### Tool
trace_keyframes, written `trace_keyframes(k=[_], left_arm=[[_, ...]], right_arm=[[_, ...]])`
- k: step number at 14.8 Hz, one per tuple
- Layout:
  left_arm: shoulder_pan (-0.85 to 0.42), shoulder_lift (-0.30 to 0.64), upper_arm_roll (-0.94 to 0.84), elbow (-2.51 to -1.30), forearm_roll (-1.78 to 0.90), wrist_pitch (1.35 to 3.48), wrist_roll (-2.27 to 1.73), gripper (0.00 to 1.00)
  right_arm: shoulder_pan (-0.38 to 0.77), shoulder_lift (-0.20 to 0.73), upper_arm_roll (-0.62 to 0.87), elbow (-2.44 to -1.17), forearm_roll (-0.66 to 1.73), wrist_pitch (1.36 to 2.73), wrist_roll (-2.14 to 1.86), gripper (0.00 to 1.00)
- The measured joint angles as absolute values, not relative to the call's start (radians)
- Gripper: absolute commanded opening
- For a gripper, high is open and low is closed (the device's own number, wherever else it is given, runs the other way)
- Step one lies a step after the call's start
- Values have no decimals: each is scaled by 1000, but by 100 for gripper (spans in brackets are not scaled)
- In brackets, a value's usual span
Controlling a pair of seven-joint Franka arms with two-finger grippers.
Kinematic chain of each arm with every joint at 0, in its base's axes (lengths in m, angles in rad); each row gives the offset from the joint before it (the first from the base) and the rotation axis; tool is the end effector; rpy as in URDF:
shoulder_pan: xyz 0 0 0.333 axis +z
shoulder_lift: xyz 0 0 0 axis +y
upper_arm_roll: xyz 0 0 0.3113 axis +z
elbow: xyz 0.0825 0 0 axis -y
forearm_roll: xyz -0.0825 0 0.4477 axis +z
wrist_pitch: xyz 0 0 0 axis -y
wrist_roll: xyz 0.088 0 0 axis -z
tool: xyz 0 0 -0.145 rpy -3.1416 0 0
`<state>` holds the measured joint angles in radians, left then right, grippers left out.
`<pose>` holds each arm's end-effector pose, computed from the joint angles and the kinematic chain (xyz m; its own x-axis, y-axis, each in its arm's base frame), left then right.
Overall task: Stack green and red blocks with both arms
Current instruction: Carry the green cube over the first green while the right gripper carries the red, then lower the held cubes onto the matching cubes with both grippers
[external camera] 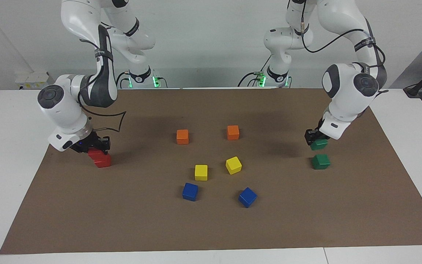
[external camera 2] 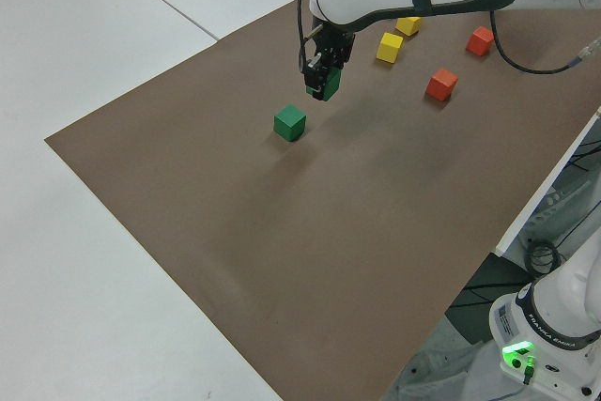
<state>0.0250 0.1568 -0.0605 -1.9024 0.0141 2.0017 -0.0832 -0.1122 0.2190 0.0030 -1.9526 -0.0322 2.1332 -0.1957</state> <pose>0.6434 -0.0210 0.3407 0.9975 0.0421 -0.0567 0.0417 -0.9991 -0.0077 0.6424 -0.0729 0.2857 0.9937 0.1035 -0.0429 0.1043 -0.9944 0.0179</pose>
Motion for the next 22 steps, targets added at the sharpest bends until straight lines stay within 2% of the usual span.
trace_keyframes(k=[5, 14, 22], left_arm=[[61, 164, -63, -1899, 14, 2058, -15, 0], [87, 291, -68, -1871, -35, 2165, 49, 0], [86, 300, -71, -1870, -38, 2170, 58, 0]], right_arm=[[-116, 213, 3, -2002, -32, 2180, -203, 0], [-141, 203, 3, -2058, -32, 2251, -265, 0], [-147, 203, 8, -2059, -32, 2252, -264, 0]])
